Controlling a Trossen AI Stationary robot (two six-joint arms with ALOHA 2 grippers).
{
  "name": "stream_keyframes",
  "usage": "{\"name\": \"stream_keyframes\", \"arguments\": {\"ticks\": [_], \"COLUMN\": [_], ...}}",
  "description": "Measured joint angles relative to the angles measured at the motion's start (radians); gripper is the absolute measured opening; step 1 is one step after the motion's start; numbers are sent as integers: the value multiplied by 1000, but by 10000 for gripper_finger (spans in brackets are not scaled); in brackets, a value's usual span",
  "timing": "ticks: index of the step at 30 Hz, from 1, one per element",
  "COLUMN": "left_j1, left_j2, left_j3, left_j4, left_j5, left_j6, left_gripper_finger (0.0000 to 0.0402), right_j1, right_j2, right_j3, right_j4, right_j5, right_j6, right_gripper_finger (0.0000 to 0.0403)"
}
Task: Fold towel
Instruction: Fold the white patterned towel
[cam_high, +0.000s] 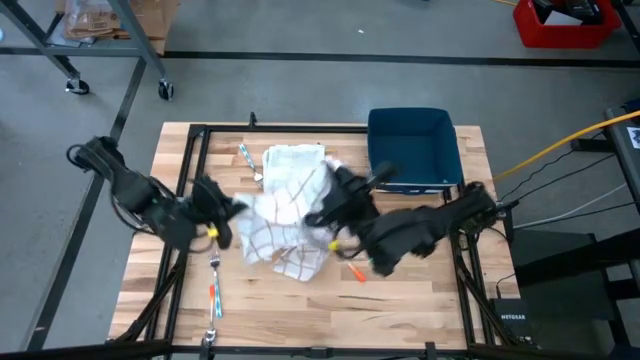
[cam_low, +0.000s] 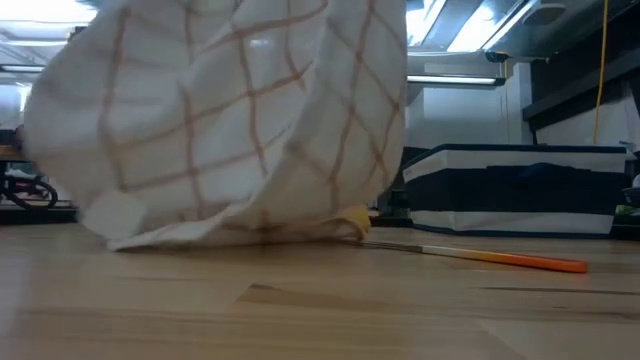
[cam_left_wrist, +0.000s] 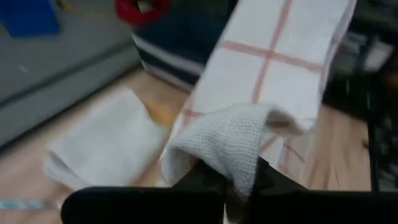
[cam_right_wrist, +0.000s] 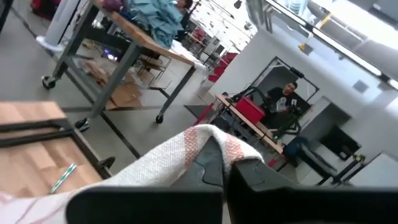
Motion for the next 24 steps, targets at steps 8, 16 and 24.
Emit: {"name": "stream_keyframes", "arguments": {"ticks": [8, 16, 24], "left_j1": [89, 218, 288], "left_j2": [-58, -70, -69], "left_j3": [102, 210, 296], "left_j4": [19, 422, 1147], "left_j5": [-212, -287, -194], "left_j6": [141, 595, 1189], "left_gripper_finger": [0, 0, 0], "right_j1": [-50, -123, -156], "right_j2": [-167, -288, -336], "right_j3": [0, 1, 0], "right_j4": [5, 12, 150], "right_j5": [-92, -216, -424], "right_j6": [-78, -78, -78], "right_gripper_finger": [1, 1, 1]}}
